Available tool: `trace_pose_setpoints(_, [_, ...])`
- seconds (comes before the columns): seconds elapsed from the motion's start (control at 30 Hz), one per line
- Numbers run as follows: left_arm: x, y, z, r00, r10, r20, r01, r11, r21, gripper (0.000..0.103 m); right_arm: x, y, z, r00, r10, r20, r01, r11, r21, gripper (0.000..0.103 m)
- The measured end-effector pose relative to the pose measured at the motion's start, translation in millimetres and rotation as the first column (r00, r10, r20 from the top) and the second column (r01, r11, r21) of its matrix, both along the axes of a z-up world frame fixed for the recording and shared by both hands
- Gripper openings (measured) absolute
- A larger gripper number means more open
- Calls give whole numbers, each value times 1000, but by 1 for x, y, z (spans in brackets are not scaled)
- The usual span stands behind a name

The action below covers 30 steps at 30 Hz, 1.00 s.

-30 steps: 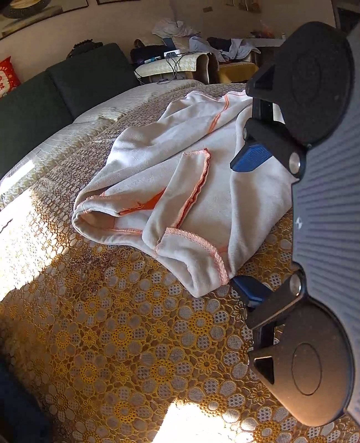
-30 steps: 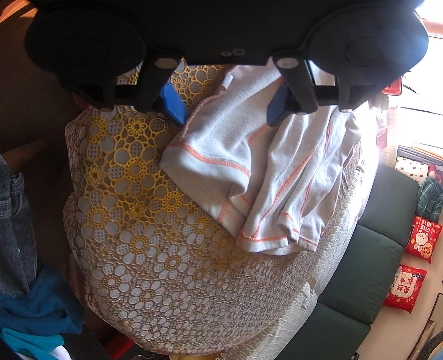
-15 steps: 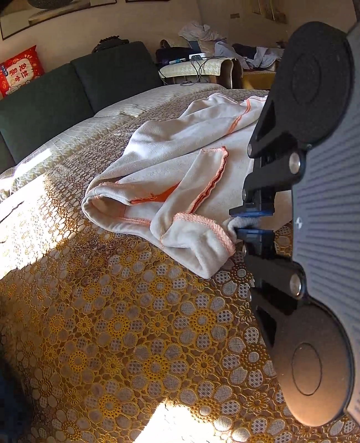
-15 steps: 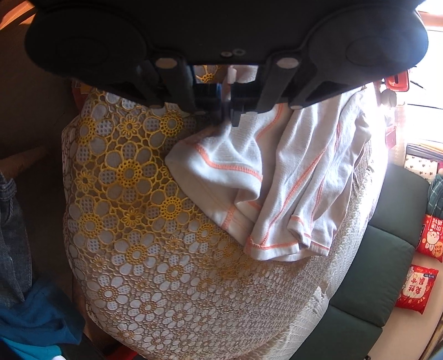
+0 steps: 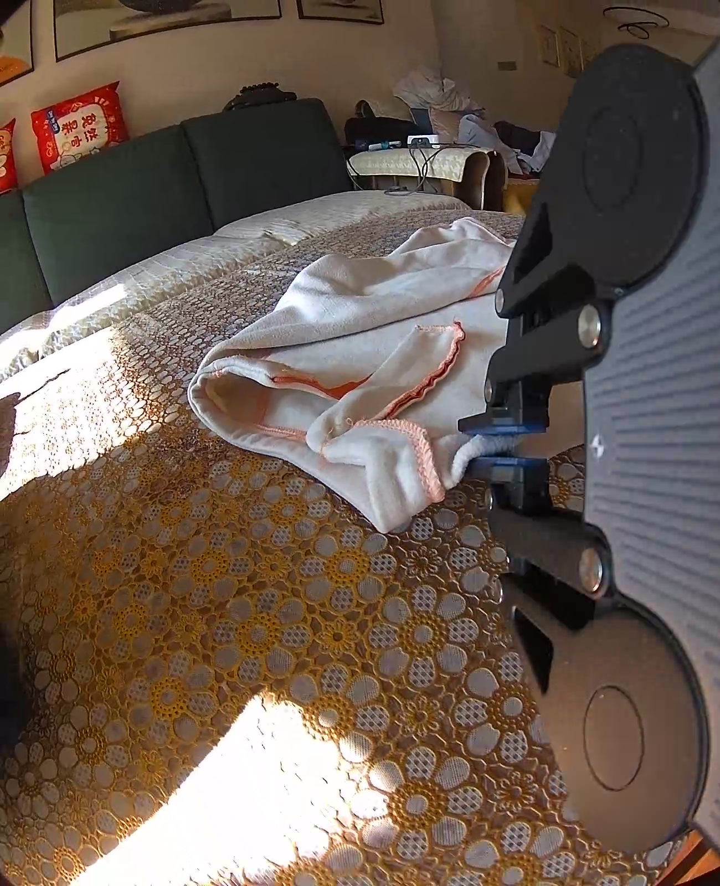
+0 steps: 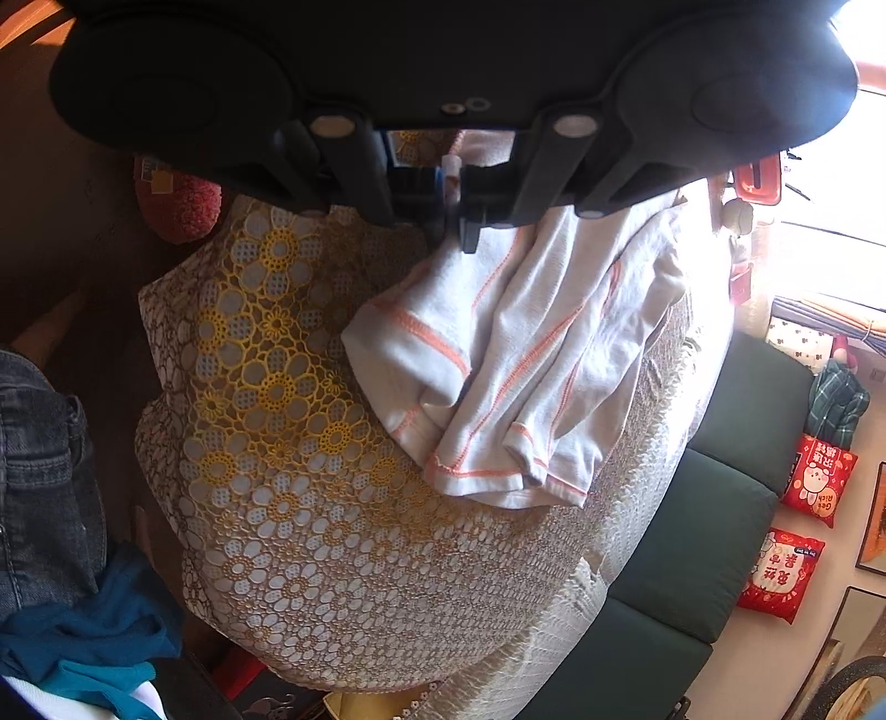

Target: Fold clothes

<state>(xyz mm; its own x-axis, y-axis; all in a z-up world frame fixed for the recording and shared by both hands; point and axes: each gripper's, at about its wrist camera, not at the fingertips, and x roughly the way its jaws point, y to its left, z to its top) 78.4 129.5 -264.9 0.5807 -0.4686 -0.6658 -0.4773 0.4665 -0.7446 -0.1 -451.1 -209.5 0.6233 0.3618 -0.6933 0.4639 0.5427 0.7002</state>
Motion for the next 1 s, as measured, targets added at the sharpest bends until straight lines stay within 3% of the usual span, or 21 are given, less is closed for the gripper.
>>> trace_pose_setpoints(0.2, [-15,9,-1,997,50,-54,-54,996,-71,6,-30,4,8,1000,-10,-19,11,999,53,103])
trace_pose_setpoints(0.4, [-29,18,-3,989,96,-111,-111,984,-138,6,-18,3,27,999,-43,12,41,993,111,103])
trace_pose_setpoints(0.67, [6,23,2,962,233,-145,-262,936,-237,6,53,6,45,994,-88,66,75,982,173,103])
trace_pose_setpoints(0.8, [32,25,-3,939,299,-172,-336,903,-269,6,105,9,41,992,-110,55,96,972,212,103])
trace_pose_setpoints(1.0, [73,27,-10,905,373,-203,-419,861,-287,6,192,22,39,993,-105,50,94,976,198,103])
